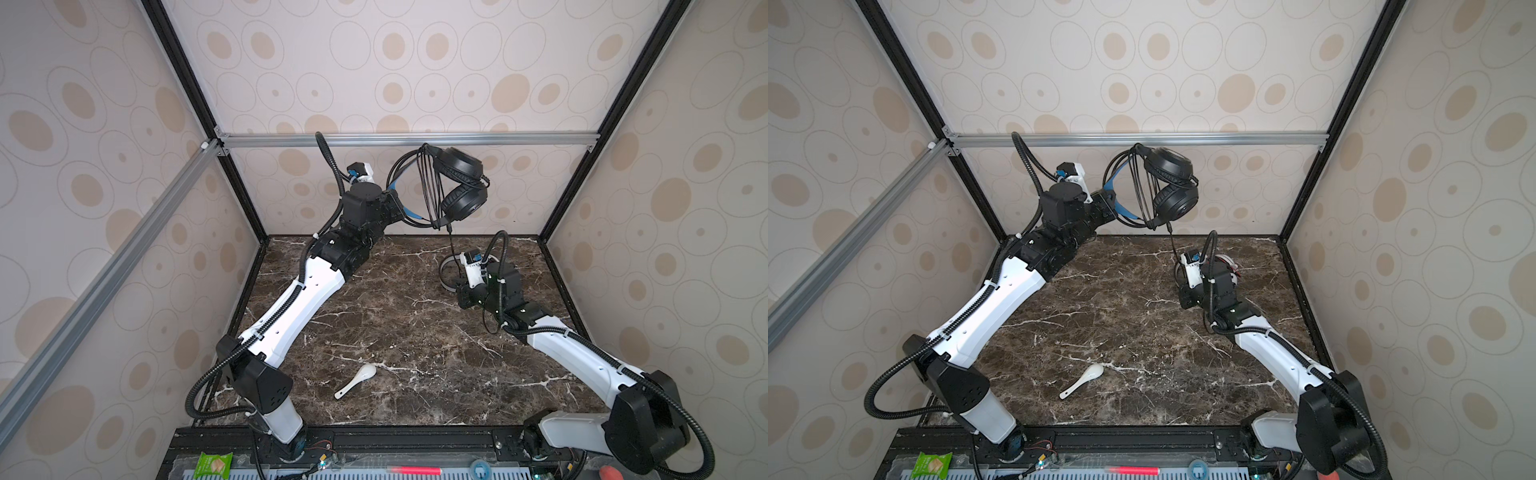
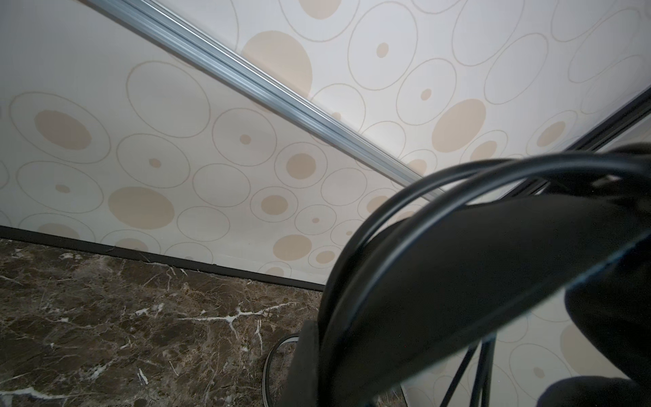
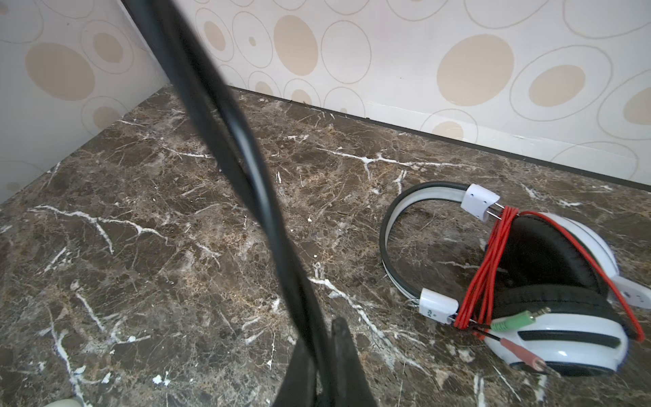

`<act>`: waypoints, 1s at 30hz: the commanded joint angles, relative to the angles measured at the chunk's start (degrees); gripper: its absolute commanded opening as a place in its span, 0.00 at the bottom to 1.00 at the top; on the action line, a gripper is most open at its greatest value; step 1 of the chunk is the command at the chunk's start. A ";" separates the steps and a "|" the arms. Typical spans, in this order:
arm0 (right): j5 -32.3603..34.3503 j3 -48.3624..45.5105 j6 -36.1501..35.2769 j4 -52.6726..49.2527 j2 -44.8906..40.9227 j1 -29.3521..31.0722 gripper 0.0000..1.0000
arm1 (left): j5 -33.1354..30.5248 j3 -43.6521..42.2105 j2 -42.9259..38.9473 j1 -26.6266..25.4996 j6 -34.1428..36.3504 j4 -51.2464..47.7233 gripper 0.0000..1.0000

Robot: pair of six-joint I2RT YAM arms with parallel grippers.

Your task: Wrap the headphones

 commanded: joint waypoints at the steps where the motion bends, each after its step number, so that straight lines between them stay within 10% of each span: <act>1: 2.36 -2.09 0.60 -3.33 -0.63 2.05 0.00 | -2.83 5.46 0.91 0.16 -6.07 8.99 0.00; 22: -0.66 -0.07 -2.83 -7.65 -5.05 8.70 0.00 | -15.33 2.14 8.68 0.00 4.83 5.34 0.00; 30: -3.13 0.31 -2.31 -7.98 -5.10 10.32 0.00 | -10.14 -0.47 8.72 0.42 0.82 8.68 0.00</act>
